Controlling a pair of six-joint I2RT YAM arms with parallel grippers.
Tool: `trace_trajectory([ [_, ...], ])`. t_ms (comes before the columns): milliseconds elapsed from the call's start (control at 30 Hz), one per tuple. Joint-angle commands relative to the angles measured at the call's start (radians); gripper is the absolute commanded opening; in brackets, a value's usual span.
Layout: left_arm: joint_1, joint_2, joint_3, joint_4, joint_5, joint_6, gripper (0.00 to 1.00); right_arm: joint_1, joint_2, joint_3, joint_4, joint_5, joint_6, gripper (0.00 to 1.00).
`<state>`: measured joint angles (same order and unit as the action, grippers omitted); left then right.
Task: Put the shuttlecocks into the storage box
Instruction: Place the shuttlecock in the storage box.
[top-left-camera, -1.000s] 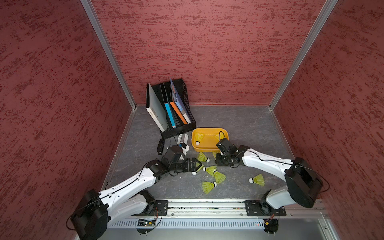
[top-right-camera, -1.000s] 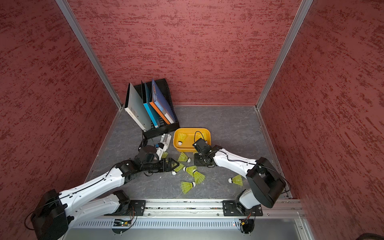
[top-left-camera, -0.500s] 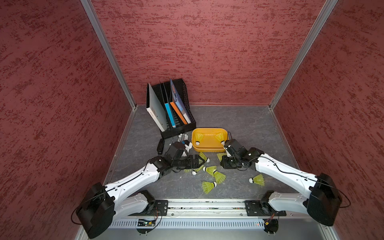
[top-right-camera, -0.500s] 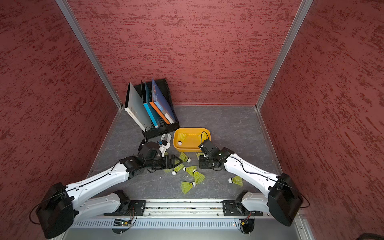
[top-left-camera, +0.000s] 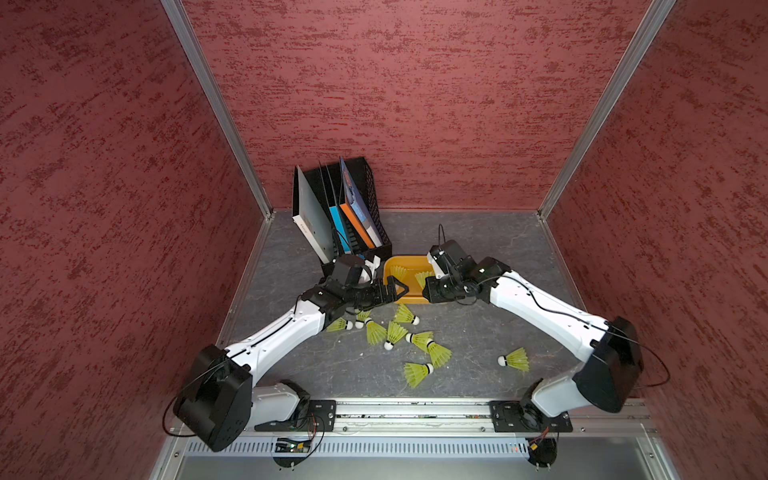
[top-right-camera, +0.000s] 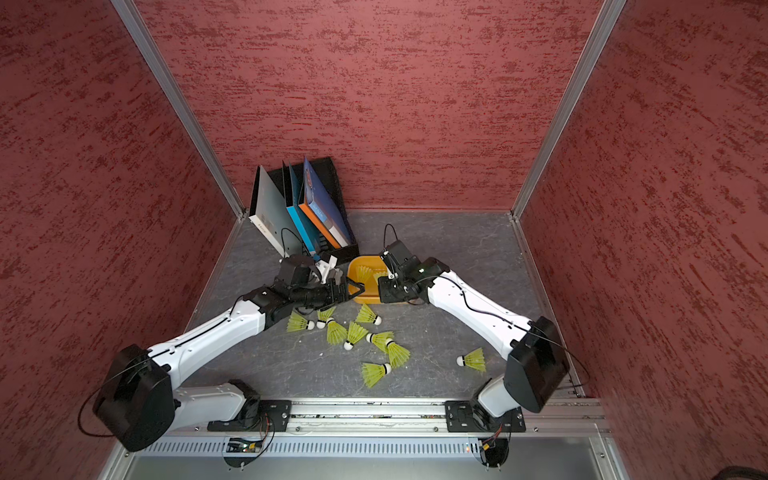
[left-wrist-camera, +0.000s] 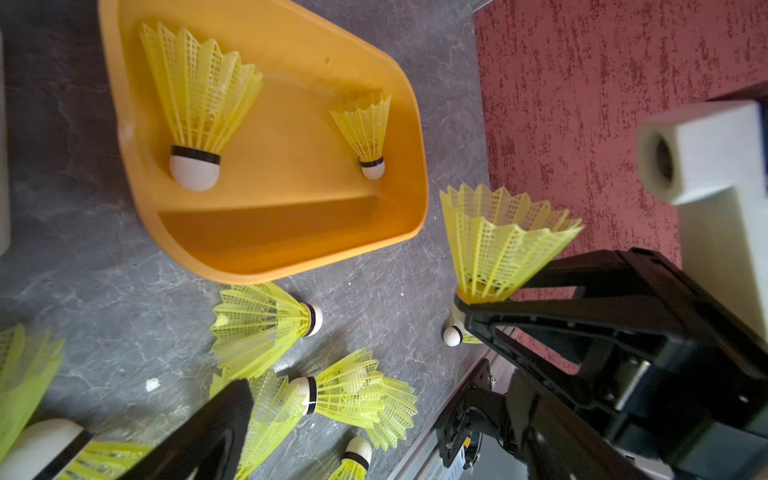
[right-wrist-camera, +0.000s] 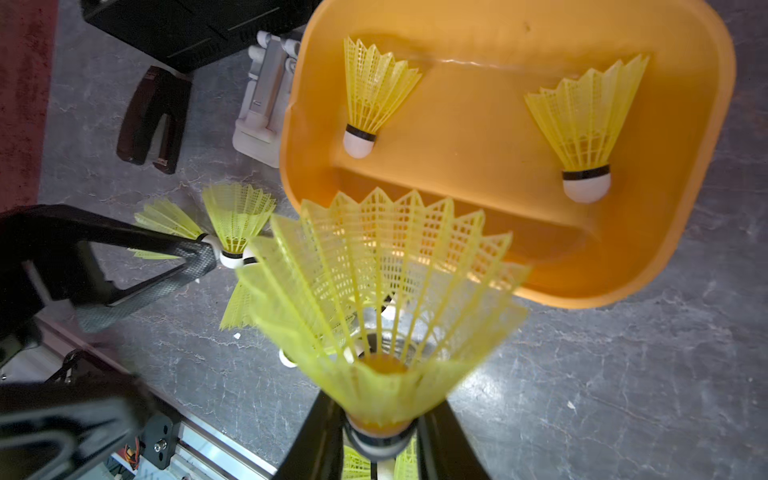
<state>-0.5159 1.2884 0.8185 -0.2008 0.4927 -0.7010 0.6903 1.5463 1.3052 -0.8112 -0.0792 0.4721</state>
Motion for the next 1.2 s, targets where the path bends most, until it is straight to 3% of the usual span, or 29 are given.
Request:
trace_trajectory([
  [0, 0.034, 0.033, 0.050, 0.001, 0.031, 0.033, 1.00, -0.033, 0.068, 0.051, -0.015, -0.016, -0.047, 0.18],
  [167, 0.087, 0.084, 0.081, 0.005, 0.045, 0.031, 1.00, -0.063, 0.176, 0.110, 0.000, -0.024, -0.086, 0.18],
  [533, 0.096, 0.162, 0.119, 0.017, 0.053, 0.043, 1.00, -0.102, 0.380, 0.238, -0.021, -0.014, -0.173, 0.18],
  [1167, 0.077, 0.239, 0.152, 0.013, 0.063, 0.064, 1.00, -0.153, 0.496, 0.286, -0.051, 0.050, -0.172, 0.18],
])
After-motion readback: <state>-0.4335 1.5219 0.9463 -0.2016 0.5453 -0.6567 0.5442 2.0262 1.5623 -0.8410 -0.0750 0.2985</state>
